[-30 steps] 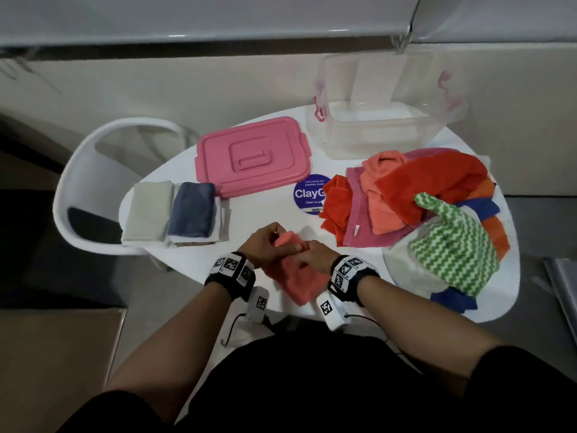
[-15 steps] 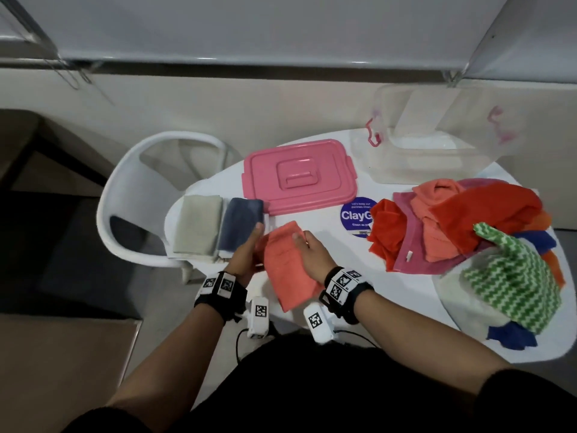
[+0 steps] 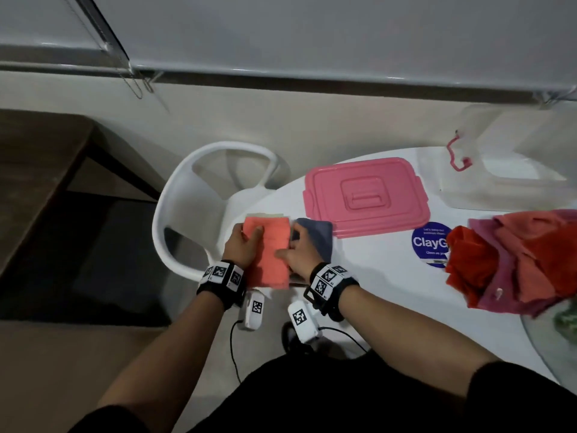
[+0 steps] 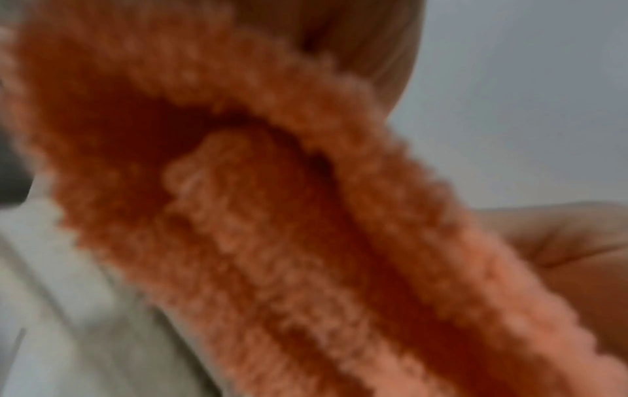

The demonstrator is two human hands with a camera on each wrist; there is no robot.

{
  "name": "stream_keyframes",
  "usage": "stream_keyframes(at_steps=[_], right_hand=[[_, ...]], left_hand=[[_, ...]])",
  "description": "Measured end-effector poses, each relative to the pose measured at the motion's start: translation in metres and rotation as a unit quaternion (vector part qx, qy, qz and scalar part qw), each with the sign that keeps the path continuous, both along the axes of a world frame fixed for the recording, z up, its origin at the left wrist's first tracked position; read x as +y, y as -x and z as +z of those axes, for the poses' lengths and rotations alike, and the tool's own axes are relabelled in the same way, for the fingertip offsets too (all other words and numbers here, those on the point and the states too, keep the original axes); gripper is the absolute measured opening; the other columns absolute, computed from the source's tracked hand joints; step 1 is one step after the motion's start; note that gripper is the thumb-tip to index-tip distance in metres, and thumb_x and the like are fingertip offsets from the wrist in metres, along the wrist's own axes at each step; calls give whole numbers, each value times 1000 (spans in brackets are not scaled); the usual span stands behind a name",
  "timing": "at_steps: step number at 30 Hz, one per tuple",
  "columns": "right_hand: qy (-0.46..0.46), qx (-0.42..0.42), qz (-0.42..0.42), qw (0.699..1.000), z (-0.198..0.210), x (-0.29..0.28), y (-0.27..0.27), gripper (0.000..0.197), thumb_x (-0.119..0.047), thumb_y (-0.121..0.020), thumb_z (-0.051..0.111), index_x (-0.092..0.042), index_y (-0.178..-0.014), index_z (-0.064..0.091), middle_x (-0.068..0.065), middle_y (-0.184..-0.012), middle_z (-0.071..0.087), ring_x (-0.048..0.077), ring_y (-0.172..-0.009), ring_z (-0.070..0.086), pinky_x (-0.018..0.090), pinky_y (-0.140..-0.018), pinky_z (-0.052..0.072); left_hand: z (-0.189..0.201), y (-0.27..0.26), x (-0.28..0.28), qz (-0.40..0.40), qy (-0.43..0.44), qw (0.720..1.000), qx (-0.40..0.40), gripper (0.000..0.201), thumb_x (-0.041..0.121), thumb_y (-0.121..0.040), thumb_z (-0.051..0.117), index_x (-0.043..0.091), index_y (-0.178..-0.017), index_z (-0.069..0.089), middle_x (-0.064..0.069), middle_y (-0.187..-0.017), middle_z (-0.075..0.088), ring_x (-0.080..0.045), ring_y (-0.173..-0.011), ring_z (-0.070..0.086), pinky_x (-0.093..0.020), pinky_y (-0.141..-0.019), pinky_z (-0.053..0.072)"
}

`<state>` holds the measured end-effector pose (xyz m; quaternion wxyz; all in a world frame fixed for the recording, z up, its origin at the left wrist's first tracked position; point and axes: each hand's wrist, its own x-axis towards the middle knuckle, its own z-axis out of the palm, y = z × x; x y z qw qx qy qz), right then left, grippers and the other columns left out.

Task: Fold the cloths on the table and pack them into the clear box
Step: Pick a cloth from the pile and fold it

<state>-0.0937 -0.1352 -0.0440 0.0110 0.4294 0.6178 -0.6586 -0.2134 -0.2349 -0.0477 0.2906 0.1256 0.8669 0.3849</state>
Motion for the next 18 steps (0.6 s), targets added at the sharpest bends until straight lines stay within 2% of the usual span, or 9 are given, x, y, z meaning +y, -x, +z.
stream_keyframes(at_steps=[2,4,6,8,10,12,15,17,18], right_hand=[[-28,0,-8,1000,0,-1,11,72,-6,-82,72,-29,-136,31,2,-111,61,22,-97,61,30,-69,52],[-49,3,-18,999,-5,-2,16,71,-3,-82,70,-27,-137,31,2,-113,60,20,-99,60,26,-69,51],[-42,4,-27,999,-10,-1,19,73,1,-83,68,-27,-139,31,1,-118,60,20,-105,61,32,-77,57],[-27,7,-10,1000,-12,3,18,77,4,-83,68,-27,-143,31,-1,-122,59,18,-107,61,36,-83,59],[-38,4,41,998,-14,8,14,76,1,-83,71,-29,-145,38,0,-123,60,14,-102,63,36,-84,59],[-61,-9,92,994,-14,14,8,64,-5,-84,73,-27,-140,49,0,-120,63,9,-95,64,29,-82,59],[-136,-2,105,985,-13,19,5,42,-12,-88,71,-22,-128,63,-6,-120,64,8,-95,65,16,-79,53],[-249,18,43,967,-12,23,3,28,-13,-89,67,-20,-117,68,-6,-114,66,10,-97,62,20,-86,52],[-336,15,22,942,-13,27,1,26,-14,-89,65,-19,-114,67,-3,-112,64,14,-99,59,26,-90,51]], left_hand=[[-7,17,5,-13,-7,1000,4,39,46,-96,53,12,-117,51,-4,-96,61,-28,-93,60,-33,-79,42],[-17,29,11,-20,-9,1000,-7,38,49,-96,51,15,-113,50,-6,-97,63,-30,-93,61,-38,-83,48],[-25,34,16,-11,-20,999,-36,35,50,-95,51,20,-111,49,-5,-99,64,-30,-93,62,-45,-87,51],[-31,36,20,-16,-13,999,-25,32,49,-95,53,20,-109,49,-5,-97,65,-32,-94,63,-43,-85,51],[-38,36,22,-44,8,998,37,35,47,-93,58,16,-107,52,-10,-97,65,-33,-92,62,-41,-82,50],[-45,35,20,-84,39,986,137,46,48,-89,63,10,-112,55,-13,-104,61,-33,-96,58,-42,-84,48],[-52,31,14,-99,92,954,269,67,58,-85,51,7,-127,52,-18,-121,56,-38,-108,53,-47,-89,43],[-48,23,15,-111,79,930,341,65,55,-90,39,9,-135,49,-18,-135,51,-39,-120,47,-50,-96,39],[-46,18,18,-148,66,917,365,61,51,-93,36,12,-140,46,-18,-144,44,-39,-129,41,-51,-103,35]])
